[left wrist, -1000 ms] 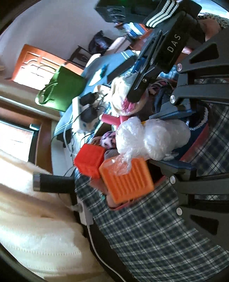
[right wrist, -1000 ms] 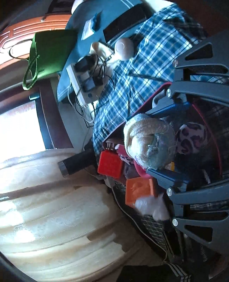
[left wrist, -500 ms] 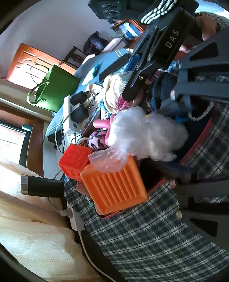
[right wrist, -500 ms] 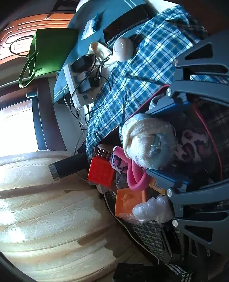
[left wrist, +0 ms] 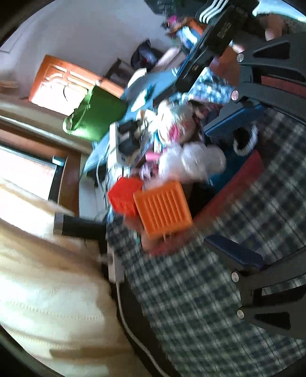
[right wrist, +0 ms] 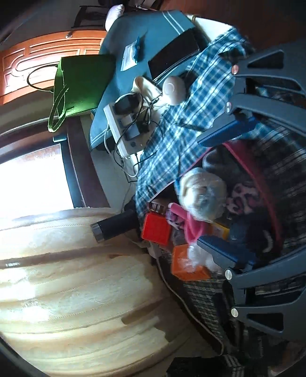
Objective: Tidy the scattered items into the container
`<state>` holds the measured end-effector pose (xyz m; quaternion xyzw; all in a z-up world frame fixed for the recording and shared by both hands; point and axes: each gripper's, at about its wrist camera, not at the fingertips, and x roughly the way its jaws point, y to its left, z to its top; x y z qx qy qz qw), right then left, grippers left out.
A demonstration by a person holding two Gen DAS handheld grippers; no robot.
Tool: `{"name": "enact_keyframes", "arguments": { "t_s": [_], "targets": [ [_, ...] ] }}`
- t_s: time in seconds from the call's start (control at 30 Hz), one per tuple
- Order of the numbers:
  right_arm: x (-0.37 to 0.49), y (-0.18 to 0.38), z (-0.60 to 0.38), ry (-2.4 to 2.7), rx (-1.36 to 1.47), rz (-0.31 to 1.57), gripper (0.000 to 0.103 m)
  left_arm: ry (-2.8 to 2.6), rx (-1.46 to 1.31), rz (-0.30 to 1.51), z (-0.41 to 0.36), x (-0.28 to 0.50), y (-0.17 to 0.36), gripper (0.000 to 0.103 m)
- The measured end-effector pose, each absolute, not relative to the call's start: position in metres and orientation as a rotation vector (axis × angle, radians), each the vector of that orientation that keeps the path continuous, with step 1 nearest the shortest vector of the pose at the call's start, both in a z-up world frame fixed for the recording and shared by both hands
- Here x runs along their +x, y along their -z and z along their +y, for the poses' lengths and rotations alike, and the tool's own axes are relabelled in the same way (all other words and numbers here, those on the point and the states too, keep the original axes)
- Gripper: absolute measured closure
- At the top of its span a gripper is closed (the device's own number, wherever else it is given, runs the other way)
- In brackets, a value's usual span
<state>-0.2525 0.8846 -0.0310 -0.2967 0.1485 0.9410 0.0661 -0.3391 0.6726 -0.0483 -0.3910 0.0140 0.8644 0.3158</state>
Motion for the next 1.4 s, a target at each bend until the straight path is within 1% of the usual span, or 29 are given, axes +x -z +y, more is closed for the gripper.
{"name": "enact_keyframes", "arguments": {
  "t_s": [0.13, 0.23, 0.43, 0.63, 0.9, 0.93, 0.97, 1.0, 1.03, 1.4],
  "targets": [
    [-0.242, 0.043, 0.864, -2.854, -0.993, 0.357, 0.022, -2.445, -0.992, 0.181, 0.661, -0.325, 0.05, 0.016],
    [-0.232, 0.053, 0.849, -2.866, -1.05, 0.334, 0.022, -2.504, -0.971, 0.237, 0.653, -0.313, 0.053, 0.016],
    [-0.218, 0.065, 0.838, -2.855, -1.09, 0.372, 0.022, -2.52, -0.949, 0.242, 0.647, -0.294, 0.052, 0.016],
    [-0.206, 0.055, 0.833, -2.859, -1.046, 0.373, 0.021, -2.528, -0.909, 0.262, 0.651, -0.273, 0.043, 0.016],
    [-0.197, 0.045, 0.832, -2.851, -1.003, 0.356, 0.021, -2.513, -0.945, 0.243, 0.651, -0.264, 0.04, 0.016],
    [-0.197, 0.045, 0.832, -2.85, -1.002, 0.357, 0.021, -2.512, -0.948, 0.242, 0.651, -0.263, 0.04, 0.015],
    [-0.196, 0.045, 0.832, -2.849, -1.0, 0.359, 0.021, -2.513, -0.95, 0.24, 0.651, -0.262, 0.04, 0.007],
    [-0.195, 0.045, 0.832, -2.848, -0.998, 0.36, 0.02, -2.515, -0.949, 0.238, 0.651, -0.261, 0.039, 0.002],
    [-0.194, 0.045, 0.832, -2.848, -0.997, 0.361, 0.02, -2.519, -0.943, 0.237, 0.651, -0.26, 0.038, 0.0],
    [-0.186, 0.044, 0.835, -2.833, -0.976, 0.366, 0.02, -2.504, -0.958, 0.253, 0.657, -0.257, 0.038, 0.0]
  ]
}}
